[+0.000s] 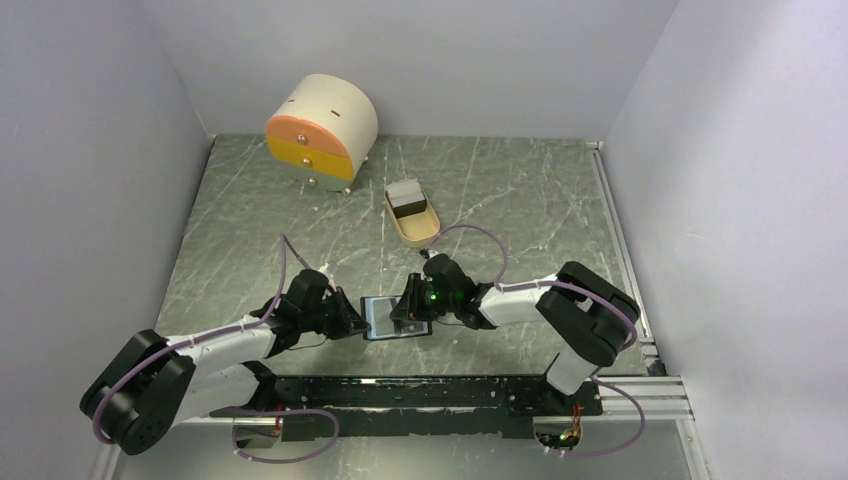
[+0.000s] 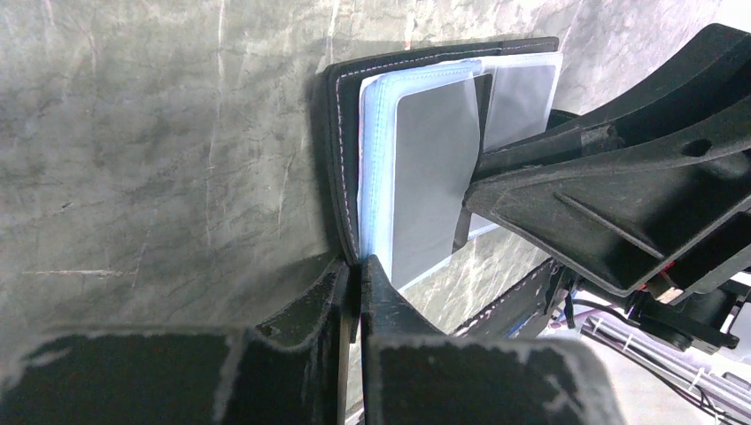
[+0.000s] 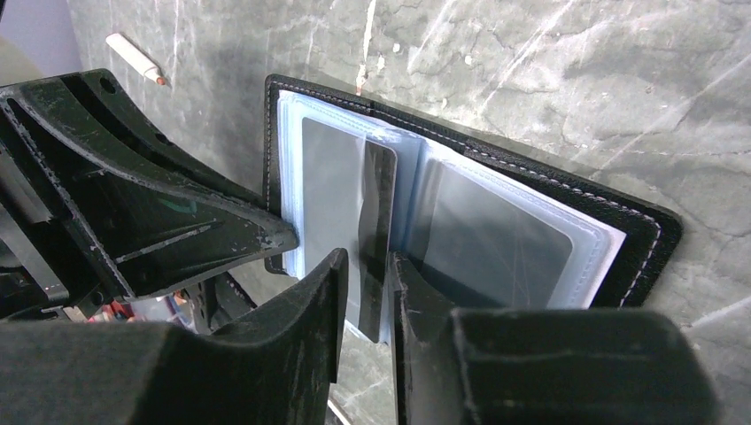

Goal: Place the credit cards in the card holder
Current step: Insert the credit card into the card holder.

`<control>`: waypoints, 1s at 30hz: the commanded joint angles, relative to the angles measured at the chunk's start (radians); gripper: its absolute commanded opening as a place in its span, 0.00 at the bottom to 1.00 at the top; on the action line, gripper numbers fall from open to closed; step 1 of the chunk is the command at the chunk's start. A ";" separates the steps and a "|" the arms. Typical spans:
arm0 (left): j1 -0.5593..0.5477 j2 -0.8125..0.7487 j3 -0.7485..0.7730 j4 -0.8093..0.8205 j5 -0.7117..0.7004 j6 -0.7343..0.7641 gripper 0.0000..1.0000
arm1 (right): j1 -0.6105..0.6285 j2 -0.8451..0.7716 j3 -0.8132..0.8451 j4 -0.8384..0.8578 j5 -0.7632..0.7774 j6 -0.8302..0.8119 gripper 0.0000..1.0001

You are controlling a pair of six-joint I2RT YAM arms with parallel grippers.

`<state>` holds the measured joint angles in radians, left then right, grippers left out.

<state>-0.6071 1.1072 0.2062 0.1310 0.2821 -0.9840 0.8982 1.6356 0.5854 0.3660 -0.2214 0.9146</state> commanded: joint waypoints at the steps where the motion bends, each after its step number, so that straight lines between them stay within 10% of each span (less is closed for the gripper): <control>1: -0.006 -0.015 -0.004 0.025 0.025 -0.003 0.09 | 0.013 0.015 0.017 0.049 -0.022 0.022 0.26; 30: -0.013 -0.089 -0.002 -0.010 0.035 -0.021 0.09 | 0.021 -0.048 -0.018 -0.002 0.008 0.027 0.24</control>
<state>-0.6125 1.0416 0.2008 0.1078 0.2848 -0.9951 0.9073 1.5661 0.5735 0.3172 -0.1947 0.9352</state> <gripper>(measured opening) 0.098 0.249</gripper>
